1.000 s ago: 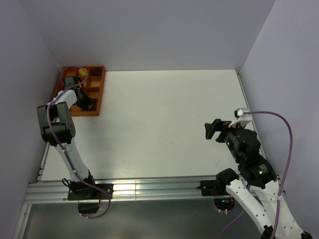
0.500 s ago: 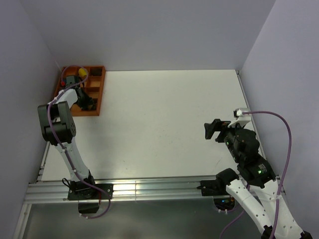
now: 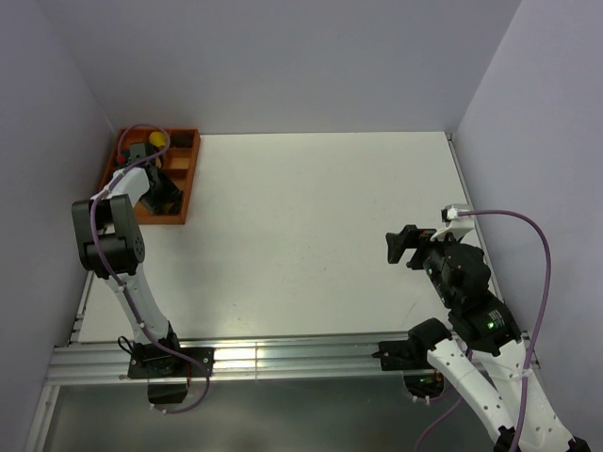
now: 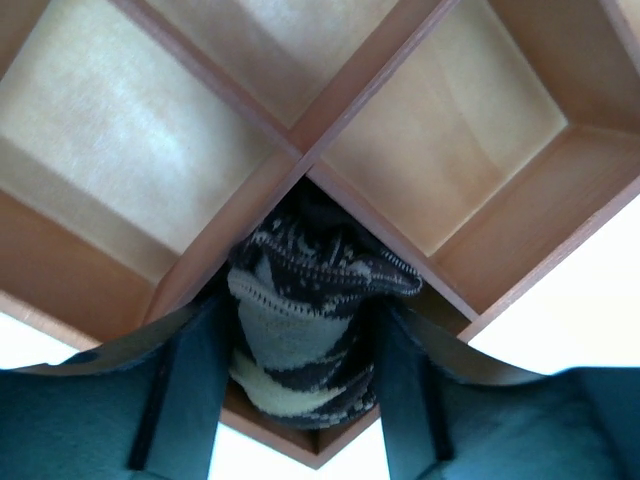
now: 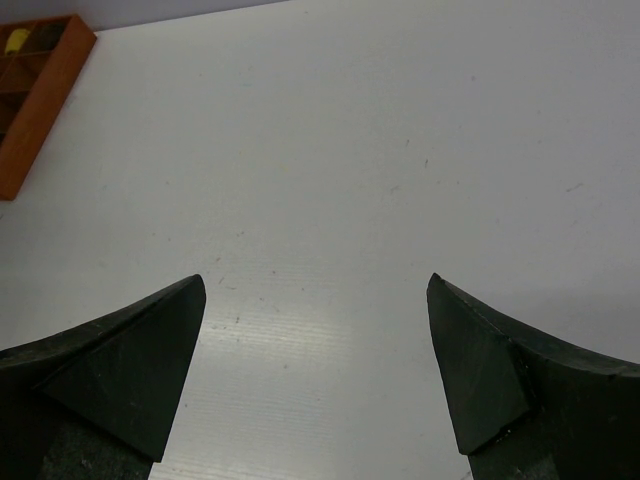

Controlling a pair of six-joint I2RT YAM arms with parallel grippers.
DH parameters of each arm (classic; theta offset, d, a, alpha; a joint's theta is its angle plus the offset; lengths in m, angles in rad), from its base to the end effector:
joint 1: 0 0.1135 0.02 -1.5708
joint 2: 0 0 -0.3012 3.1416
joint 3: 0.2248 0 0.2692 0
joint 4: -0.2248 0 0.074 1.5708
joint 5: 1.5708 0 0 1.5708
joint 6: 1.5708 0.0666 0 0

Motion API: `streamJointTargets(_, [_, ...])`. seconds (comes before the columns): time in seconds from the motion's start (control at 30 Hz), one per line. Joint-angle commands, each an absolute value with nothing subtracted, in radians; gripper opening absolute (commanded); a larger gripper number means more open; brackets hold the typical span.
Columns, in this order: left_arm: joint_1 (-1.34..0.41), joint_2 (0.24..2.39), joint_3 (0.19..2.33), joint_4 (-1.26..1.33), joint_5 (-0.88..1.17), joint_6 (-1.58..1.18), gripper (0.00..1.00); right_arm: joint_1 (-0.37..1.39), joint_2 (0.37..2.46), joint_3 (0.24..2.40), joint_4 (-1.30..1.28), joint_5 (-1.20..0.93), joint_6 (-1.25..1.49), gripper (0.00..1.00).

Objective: Roll the socks
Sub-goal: Place the sock in the storage box.

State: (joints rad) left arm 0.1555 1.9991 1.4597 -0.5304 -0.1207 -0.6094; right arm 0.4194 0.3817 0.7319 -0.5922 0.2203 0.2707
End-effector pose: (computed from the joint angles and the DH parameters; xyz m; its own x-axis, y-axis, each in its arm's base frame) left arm 0.4615 0.0805 0.1813 -0.5898 -0.6676 -0.4543 -0.6689 0.7191 -0.1883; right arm 0.0985 0.0280 0.3388 -0.2653 0.1674 -0.9495 -0.1377 0.9681 0.2092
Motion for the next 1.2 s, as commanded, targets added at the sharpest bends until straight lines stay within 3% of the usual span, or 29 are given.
streamJointTargets(0.0, [0.155,1.925,1.494,-0.637,-0.163,-0.600,0.61,0.428,0.379,0.742,-0.572,0.229,0.258,0.98])
streamJointTargets(0.2, [0.153,1.856,1.499,-0.629,-0.169,-0.611,0.64,0.428,0.387,0.742,-0.569,0.222,0.258,0.98])
streamJointTargets(0.6, [0.123,1.832,1.459,-0.505,-0.179,-0.597,0.45,0.428,0.391,0.739,-0.571,0.219,0.259,0.98])
streamJointTargets(1.17, [0.086,1.904,1.399,-0.334,-0.166,-0.592,0.37,0.428,0.397,0.732,-0.575,0.224,0.261,0.98])
